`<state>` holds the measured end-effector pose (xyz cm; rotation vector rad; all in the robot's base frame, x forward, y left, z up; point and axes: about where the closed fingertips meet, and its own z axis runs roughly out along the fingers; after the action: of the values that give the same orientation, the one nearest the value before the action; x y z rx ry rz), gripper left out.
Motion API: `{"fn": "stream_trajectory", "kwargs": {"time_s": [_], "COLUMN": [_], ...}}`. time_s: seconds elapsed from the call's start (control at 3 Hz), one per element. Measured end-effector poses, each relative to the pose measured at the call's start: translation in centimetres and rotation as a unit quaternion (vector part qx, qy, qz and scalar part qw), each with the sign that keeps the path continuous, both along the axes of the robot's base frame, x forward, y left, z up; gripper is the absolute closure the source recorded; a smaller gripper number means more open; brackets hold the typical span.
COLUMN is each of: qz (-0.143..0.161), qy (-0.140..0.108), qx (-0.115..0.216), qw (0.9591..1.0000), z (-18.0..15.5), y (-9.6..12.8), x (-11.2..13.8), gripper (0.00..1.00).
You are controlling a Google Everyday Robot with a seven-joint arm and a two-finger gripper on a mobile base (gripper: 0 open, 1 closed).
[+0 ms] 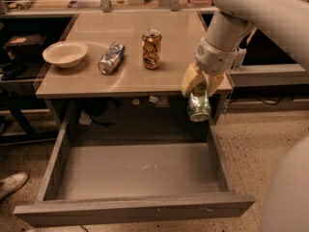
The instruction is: Place green can into top drawer
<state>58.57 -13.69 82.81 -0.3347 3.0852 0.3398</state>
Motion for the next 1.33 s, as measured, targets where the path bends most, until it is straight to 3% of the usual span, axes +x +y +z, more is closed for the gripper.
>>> {"fn": "stream_trajectory", "kwargs": {"time_s": [0.33, 0.67, 1.0, 1.33], "qz": [-0.002, -0.002, 0.019, 0.036], "qy": [0.034, 0.034, 0.066, 0.113], "qx": [0.014, 0.014, 0.027, 0.042], "qw": [0.9993, 0.9993, 0.9973, 0.9920], "z": [-0.1, -0.1, -2.5, -6.3], "y": [0.2, 0.2, 3.7, 8.4], "x": [-5.4, -5.4, -7.0, -8.8], "gripper": [1.00, 1.00, 1.00, 1.00]}}
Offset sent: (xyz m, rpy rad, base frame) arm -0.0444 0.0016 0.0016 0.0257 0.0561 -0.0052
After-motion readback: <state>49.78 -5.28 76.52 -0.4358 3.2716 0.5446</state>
